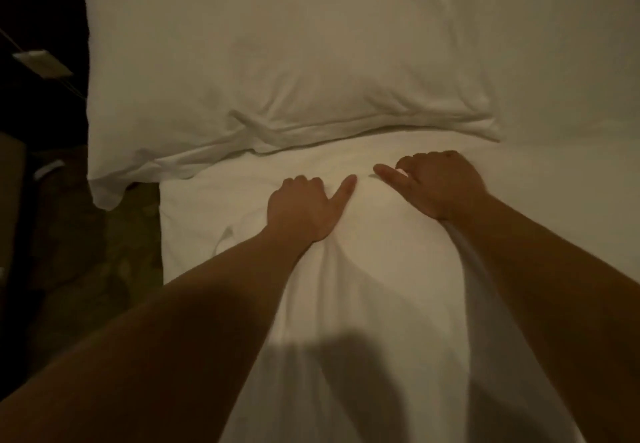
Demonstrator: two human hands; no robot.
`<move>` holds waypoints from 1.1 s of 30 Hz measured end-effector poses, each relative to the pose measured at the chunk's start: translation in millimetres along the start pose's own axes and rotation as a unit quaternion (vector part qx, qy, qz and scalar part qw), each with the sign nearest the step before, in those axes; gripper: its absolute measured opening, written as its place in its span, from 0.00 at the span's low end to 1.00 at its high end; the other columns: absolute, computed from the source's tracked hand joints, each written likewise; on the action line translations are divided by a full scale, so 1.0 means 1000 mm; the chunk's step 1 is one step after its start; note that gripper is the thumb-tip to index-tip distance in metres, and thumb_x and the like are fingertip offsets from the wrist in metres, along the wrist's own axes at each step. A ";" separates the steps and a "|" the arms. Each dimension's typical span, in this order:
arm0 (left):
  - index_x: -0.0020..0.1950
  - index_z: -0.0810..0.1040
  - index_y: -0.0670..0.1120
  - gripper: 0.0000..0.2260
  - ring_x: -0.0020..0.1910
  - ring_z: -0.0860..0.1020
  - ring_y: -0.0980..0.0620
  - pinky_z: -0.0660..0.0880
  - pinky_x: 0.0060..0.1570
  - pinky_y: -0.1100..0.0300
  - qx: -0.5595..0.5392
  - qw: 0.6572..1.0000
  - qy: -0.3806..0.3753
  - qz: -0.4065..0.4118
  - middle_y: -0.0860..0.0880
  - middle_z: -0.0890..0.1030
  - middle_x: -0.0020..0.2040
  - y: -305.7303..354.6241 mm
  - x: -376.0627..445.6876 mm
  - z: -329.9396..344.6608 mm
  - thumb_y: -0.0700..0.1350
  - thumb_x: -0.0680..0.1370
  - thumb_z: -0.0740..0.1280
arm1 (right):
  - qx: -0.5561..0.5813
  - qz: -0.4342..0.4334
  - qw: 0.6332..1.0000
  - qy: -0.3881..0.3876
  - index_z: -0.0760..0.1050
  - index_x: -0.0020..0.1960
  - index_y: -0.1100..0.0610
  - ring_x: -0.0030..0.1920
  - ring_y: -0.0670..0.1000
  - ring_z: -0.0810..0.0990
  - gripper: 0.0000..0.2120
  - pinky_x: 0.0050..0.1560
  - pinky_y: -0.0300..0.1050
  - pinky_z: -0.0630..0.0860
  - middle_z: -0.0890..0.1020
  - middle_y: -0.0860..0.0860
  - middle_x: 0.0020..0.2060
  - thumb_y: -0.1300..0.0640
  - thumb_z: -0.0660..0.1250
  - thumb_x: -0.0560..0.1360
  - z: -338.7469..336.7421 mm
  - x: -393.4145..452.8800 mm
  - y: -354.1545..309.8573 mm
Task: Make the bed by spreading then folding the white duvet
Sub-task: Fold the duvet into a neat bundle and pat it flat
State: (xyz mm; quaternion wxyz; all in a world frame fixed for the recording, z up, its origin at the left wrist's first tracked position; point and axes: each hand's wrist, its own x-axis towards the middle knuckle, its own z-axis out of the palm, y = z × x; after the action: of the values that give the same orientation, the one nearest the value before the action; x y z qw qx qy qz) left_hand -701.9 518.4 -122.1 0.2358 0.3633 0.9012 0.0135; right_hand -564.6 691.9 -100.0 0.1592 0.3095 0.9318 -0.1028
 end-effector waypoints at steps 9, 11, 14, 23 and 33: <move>0.41 0.79 0.47 0.38 0.41 0.77 0.46 0.68 0.45 0.53 0.004 1.000 -0.010 0.004 0.49 0.78 0.39 0.001 0.008 0.007 0.76 0.75 0.43 | -0.021 0.004 0.999 -0.024 0.78 0.64 0.54 0.56 0.60 0.80 0.43 0.57 0.53 0.69 0.83 0.57 0.56 0.24 0.41 0.75 0.010 0.002 -0.007; 0.39 0.78 0.47 0.38 0.41 0.77 0.46 0.69 0.44 0.53 0.003 1.000 -0.011 0.014 0.49 0.78 0.39 0.003 -0.007 -0.001 0.76 0.75 0.43 | -0.024 0.013 1.000 -0.015 0.79 0.62 0.54 0.54 0.60 0.81 0.45 0.51 0.52 0.72 0.83 0.57 0.54 0.22 0.40 0.73 0.005 -0.013 -0.010; 0.41 0.79 0.46 0.38 0.42 0.77 0.45 0.68 0.44 0.54 0.022 0.999 0.003 0.040 0.48 0.80 0.41 0.010 -0.043 -0.027 0.76 0.76 0.43 | -0.011 0.022 1.000 0.012 0.81 0.59 0.54 0.53 0.59 0.82 0.47 0.50 0.52 0.72 0.84 0.56 0.52 0.21 0.39 0.72 -0.010 -0.047 -0.012; 0.44 0.79 0.46 0.39 0.46 0.79 0.40 0.69 0.45 0.52 0.058 0.990 0.090 0.095 0.43 0.80 0.44 0.058 -0.226 -0.124 0.71 0.79 0.37 | 0.027 0.053 0.994 0.090 0.81 0.52 0.56 0.57 0.59 0.80 0.42 0.64 0.56 0.69 0.83 0.57 0.54 0.24 0.42 0.75 -0.124 -0.257 -0.025; 0.60 0.81 0.44 0.38 0.56 0.79 0.40 0.68 0.51 0.51 0.037 0.977 0.064 0.202 0.41 0.82 0.56 0.141 -0.597 -0.163 0.67 0.82 0.40 | 0.031 0.151 0.978 0.144 0.81 0.44 0.54 0.46 0.57 0.81 0.44 0.45 0.50 0.72 0.80 0.53 0.40 0.23 0.37 0.72 -0.168 -0.652 -0.028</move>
State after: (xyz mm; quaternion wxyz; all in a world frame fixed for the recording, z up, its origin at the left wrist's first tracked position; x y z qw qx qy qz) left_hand -307.9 251.7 298.0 0.1558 0.5445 0.8226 0.0505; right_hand -126.4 364.0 294.1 0.0278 0.4633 0.8836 -0.0612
